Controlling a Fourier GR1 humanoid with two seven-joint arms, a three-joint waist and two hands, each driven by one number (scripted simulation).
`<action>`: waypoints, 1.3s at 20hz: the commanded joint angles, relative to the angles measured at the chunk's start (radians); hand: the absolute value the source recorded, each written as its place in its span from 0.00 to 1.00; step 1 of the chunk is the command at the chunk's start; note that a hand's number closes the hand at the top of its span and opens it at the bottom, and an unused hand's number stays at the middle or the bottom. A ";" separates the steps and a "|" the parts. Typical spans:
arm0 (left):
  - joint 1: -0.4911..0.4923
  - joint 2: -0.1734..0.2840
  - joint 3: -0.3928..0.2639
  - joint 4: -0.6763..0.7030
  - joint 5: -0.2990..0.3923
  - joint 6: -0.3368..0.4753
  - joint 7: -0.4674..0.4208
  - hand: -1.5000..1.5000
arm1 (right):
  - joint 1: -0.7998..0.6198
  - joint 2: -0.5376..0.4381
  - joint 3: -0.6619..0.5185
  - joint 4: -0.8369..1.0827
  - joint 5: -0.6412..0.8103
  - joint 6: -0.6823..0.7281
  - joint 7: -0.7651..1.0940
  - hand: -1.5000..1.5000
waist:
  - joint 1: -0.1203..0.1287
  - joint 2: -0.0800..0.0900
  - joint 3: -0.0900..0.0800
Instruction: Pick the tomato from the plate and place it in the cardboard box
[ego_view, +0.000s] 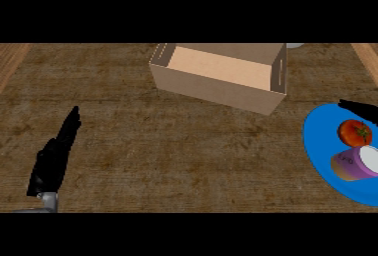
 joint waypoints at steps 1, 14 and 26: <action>0.043 -0.036 -0.008 -0.055 -0.019 -0.002 0.010 0.50 | 0.022 0.023 -0.003 -0.057 0.026 0.028 0.049 0.00 | -0.002 -0.001 0.000; -0.014 -0.038 0.016 -0.078 -0.039 -0.039 0.095 0.50 | -0.042 0.036 -0.082 0.053 0.065 -0.205 -0.058 1.00 | -0.002 -0.001 0.000; -0.097 -0.077 -0.028 0.027 -0.057 -0.071 -0.019 0.50 | -0.434 0.086 -0.015 0.338 0.203 -0.251 -0.040 1.00 | 0.131 0.047 0.006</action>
